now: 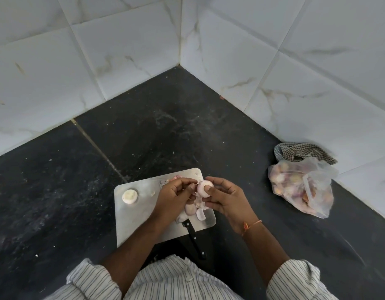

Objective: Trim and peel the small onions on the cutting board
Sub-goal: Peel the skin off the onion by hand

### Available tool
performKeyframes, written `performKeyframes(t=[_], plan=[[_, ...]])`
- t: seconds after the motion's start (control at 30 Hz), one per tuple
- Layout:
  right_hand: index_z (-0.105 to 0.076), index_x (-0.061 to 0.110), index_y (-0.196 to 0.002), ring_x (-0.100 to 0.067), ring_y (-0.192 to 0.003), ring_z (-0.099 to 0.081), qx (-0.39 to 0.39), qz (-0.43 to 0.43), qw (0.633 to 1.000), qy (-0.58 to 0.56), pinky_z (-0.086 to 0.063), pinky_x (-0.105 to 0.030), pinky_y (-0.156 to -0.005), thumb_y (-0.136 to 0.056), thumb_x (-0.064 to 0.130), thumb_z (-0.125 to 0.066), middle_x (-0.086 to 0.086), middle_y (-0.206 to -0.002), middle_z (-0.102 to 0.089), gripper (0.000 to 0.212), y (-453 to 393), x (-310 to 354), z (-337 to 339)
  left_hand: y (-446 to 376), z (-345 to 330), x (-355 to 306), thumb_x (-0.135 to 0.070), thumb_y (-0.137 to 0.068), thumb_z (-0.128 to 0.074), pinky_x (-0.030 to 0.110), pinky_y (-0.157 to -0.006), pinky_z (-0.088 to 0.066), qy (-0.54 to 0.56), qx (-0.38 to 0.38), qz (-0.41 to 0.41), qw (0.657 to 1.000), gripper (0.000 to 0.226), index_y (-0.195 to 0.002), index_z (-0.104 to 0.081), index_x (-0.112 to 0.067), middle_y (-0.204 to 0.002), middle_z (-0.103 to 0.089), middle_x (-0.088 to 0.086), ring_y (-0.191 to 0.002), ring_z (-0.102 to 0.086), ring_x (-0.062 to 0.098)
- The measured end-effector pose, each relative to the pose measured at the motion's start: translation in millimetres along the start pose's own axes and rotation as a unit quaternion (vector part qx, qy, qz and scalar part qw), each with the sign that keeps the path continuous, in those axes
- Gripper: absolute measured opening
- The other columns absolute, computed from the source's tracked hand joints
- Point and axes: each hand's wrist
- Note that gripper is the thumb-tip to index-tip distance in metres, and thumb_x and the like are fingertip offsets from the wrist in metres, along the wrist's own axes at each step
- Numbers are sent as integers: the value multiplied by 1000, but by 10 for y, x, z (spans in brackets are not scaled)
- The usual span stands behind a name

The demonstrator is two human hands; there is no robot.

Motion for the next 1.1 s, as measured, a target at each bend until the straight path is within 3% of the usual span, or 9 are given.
performKeyframes(t=[0.17,0.27,0.43,0.53,0.6,0.7,0.8,0.93,1.1], plan=[[-77,21,-117,-29,-99,-79,-30,19,997,67,-65,-48,-91,-91,12,-82,-8,-108,-80,28,-31,-86,93,-68,-29,-75,-31,-113,-53,43,-77,-68,42,98,116,988,28,-136,-69,-35,-124,-79,-6,-88,-83,28],[-73,20,-114,-33,-101,-78,-54,15,993,105,-63,-58,-91,-83,18,-91,-9,-107,-79,36,-59,-136,157,-49,-14,-75,-37,-113,-52,47,-74,-68,-7,117,112,987,28,-137,-66,-42,-118,-80,-13,-81,-83,28],[-71,30,-115,-19,-93,-77,-45,63,978,194,-66,-41,-84,-79,29,-94,3,-102,-78,43,-63,-115,152,40,18,-43,-43,-107,-63,27,-82,-65,-44,131,41,990,24,-128,-73,-47,-116,-80,-17,-103,-75,3],[-70,28,-121,-16,-91,-77,-12,88,975,205,-65,-34,-82,-82,20,-92,6,-103,-77,46,-58,-72,118,76,30,-35,-42,-104,-67,26,-60,-54,-18,116,56,992,26,-128,-76,-37,-94,-81,-8,-68,-65,8],[-72,17,-120,-23,-92,-78,11,81,988,134,-66,-37,-84,-83,8,-89,-4,-103,-80,42,-40,-50,100,73,54,-27,-43,-106,-64,26,-56,-48,25,77,88,993,23,-118,-80,-31,-75,-69,5,-59,-54,14],[-75,5,-108,-31,-89,-77,9,52,996,66,-66,-38,-82,-88,3,-83,-19,-97,-80,21,-34,-55,113,79,106,-30,-46,-109,-58,26,-53,-43,70,43,116,990,35,-109,-81,-20,-72,-55,16,-57,-49,16],[-80,15,-102,-27,-95,-79,1,51,981,185,-65,-47,-92,-92,8,-80,-7,-98,-82,12,-104,-164,117,84,167,-18,-47,-108,-57,26,-51,-42,92,20,116,989,39,-110,-79,-15,-70,-56,17,-56,-50,16],[-76,34,-116,-2,-110,-73,12,84,951,297,-59,-41,-103,-93,21,-81,19,-115,-78,27,-130,-228,40,127,222,-69,-43,-108,-60,27,-55,-45,81,30,93,992,25,-112,-81,-29,-80,-69,13,-61,-57,13],[-73,39,-113,1,-108,-67,-24,176,921,347,-56,-23,-91,-86,40,-85,22,-112,-73,30,-34,-166,-19,179,199,-231,-30,-110,-59,24,-52,-47,47,55,62,995,20,-114,-76,-41,-74,-73,-3,-60,-60,7]])
Point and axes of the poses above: each hand's wrist, its own y-axis away from the middle knuckle, its own z-axis out of the back of the hand, x = y × z
